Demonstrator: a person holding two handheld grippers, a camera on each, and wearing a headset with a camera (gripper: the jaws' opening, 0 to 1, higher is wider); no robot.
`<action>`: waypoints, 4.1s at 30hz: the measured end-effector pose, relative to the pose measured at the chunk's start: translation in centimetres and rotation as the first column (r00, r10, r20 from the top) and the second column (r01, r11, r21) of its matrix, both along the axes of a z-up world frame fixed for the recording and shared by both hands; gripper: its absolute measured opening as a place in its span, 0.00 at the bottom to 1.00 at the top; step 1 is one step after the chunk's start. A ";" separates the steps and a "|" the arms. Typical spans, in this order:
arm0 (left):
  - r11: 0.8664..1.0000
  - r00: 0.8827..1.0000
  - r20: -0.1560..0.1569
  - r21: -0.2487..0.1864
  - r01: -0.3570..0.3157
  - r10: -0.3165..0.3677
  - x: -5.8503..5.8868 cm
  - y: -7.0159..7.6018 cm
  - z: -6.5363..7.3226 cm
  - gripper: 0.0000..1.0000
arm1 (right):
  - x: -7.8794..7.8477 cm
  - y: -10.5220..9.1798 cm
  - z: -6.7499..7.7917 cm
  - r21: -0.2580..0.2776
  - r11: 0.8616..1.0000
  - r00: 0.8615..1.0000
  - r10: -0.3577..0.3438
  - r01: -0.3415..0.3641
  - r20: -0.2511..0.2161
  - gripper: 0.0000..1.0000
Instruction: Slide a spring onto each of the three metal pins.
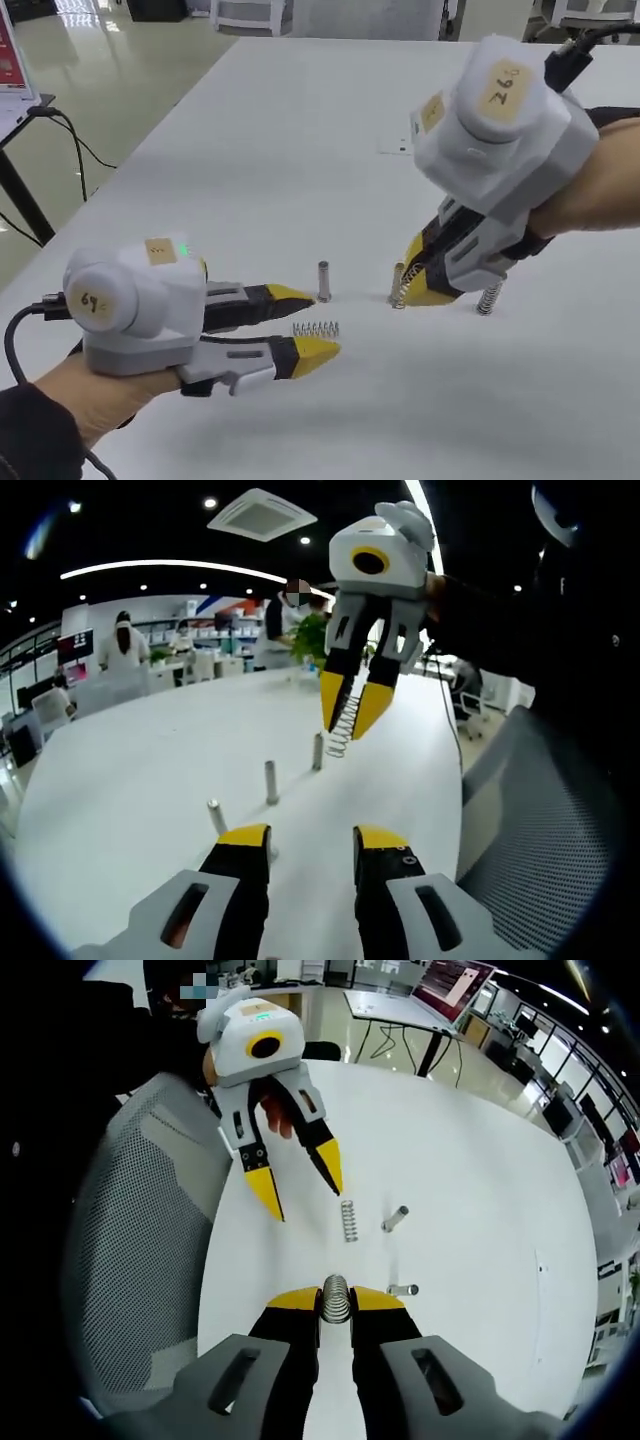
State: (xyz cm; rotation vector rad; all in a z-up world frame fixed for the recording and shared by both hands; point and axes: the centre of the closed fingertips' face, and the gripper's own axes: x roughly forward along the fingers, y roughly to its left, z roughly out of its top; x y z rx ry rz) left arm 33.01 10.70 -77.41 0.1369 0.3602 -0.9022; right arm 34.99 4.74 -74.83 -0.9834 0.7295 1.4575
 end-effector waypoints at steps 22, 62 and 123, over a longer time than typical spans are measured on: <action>0.999 0.999 -0.011 -0.003 -0.036 0.036 0.1 0.1 -0.3 0.39 | 5.4 -1.3 -1.0 -0.086 0.995 0.996 -0.052 0.059 0.076 0.08; 0.999 0.999 -0.019 -0.003 -0.043 0.043 0.3 0.2 -0.4 0.42 | 8.2 0.5 -5.2 -0.189 0.981 0.999 -0.028 0.033 0.033 0.08; 0.999 0.999 -0.038 0.017 -0.030 0.030 -0.1 0.3 -1.3 0.40 | 6.1 2.5 -7.4 -0.148 0.989 1.000 -0.013 0.016 0.021 0.19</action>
